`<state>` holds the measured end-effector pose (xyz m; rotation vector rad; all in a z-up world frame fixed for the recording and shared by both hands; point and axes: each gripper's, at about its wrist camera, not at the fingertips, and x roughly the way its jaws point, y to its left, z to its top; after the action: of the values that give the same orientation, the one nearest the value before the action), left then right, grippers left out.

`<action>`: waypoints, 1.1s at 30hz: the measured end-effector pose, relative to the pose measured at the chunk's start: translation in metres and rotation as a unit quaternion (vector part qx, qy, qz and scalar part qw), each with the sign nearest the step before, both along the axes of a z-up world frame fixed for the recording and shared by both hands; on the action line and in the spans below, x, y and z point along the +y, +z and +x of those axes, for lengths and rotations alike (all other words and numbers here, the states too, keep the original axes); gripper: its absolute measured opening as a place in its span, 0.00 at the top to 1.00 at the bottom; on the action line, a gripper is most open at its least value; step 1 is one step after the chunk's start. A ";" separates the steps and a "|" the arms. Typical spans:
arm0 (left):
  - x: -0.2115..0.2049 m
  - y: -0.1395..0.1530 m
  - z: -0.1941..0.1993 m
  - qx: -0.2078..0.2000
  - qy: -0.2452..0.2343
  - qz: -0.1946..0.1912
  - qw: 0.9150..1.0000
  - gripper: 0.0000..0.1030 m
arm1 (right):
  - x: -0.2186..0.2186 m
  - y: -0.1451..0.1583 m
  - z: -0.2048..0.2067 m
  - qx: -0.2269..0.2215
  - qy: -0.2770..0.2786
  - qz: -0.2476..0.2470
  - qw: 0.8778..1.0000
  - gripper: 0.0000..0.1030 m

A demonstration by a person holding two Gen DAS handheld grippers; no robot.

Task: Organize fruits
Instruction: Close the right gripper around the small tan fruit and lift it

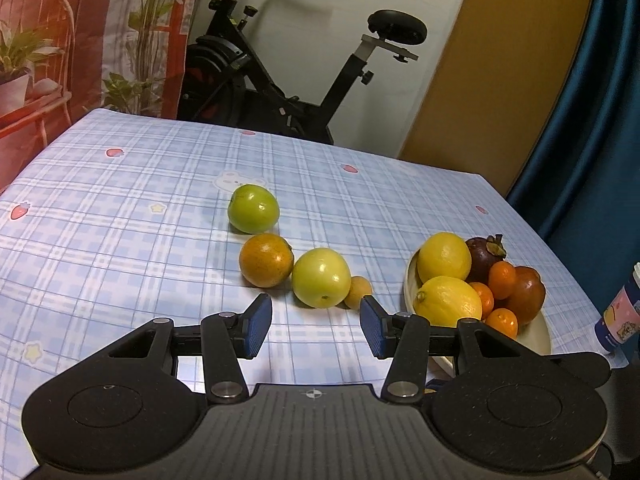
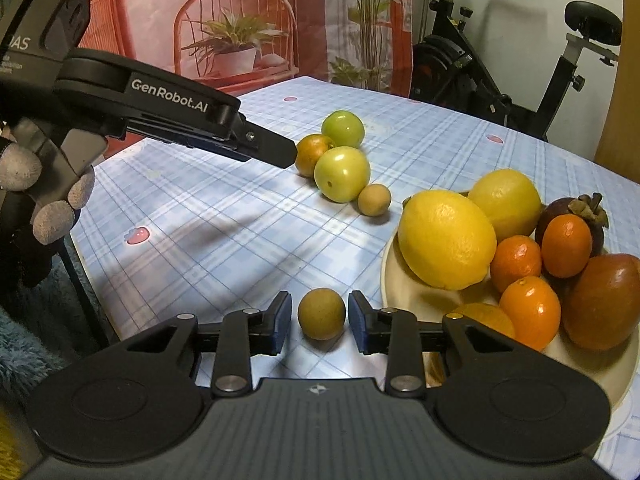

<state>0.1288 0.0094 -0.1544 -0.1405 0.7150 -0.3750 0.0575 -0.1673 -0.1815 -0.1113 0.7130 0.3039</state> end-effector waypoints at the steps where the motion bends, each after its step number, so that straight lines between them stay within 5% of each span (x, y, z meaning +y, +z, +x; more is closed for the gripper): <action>1: 0.000 0.000 0.000 0.001 -0.002 -0.001 1.000 0.52 | 0.000 0.000 0.000 0.001 0.000 0.000 1.000 0.73; 8: -0.004 0.000 0.001 0.002 -0.028 -0.015 0.999 0.66 | -0.003 0.005 -0.003 -0.015 -0.003 0.007 1.000 0.73; 14: -0.022 0.001 0.011 -0.002 -0.065 -0.012 0.998 0.69 | -0.017 0.025 -0.010 -0.071 -0.038 0.021 0.997 0.73; 20: -0.054 -0.009 0.031 0.004 -0.106 0.018 0.994 0.73 | -0.043 0.039 -0.017 -0.105 -0.087 0.044 0.990 0.73; 33: -0.086 -0.023 0.068 -0.004 -0.111 0.082 0.990 0.73 | -0.078 0.044 -0.025 -0.122 -0.129 0.093 0.980 0.73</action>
<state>0.1969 -0.0770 -0.1772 0.0979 0.7526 -0.5268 0.0321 -0.2456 -0.1374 0.1208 0.4449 0.1032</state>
